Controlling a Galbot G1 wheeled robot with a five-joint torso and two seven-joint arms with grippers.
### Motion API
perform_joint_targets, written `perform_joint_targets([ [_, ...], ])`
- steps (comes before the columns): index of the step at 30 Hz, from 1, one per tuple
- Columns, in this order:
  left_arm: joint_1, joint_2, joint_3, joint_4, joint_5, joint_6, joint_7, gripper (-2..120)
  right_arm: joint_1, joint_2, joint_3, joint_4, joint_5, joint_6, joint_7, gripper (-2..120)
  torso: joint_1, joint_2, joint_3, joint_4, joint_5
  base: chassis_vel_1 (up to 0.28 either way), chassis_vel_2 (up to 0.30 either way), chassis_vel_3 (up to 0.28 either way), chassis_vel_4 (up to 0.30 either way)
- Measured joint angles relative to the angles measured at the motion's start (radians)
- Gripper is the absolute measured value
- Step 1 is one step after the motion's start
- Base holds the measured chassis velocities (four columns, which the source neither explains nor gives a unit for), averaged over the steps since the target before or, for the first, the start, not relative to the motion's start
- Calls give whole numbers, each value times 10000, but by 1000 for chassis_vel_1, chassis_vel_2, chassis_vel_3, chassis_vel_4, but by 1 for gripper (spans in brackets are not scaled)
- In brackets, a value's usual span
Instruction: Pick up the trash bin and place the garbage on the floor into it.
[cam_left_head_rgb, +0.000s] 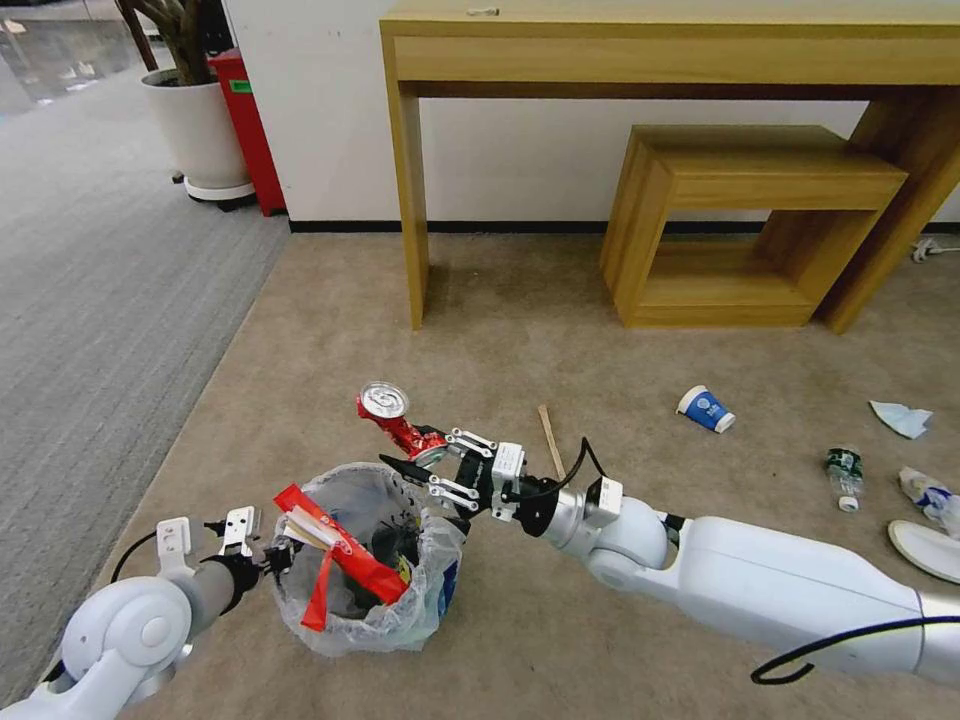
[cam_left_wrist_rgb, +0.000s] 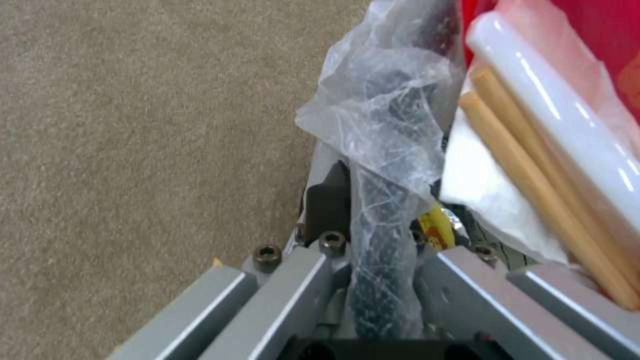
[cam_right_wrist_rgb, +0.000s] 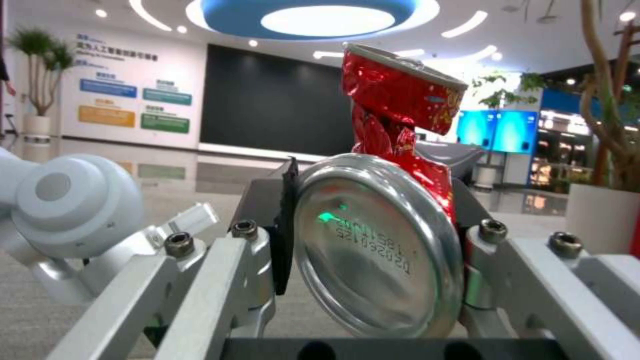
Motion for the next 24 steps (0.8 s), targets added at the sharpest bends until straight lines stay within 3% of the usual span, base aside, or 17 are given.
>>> perform_joint_targets([
  [24, -113, -28, 16, 29, -37, -28, 3, 0, 307, 983, -1451, -530, -156, 1, 160, 35, 0, 0, -1, 0, 0, 0, 0, 0, 0],
])
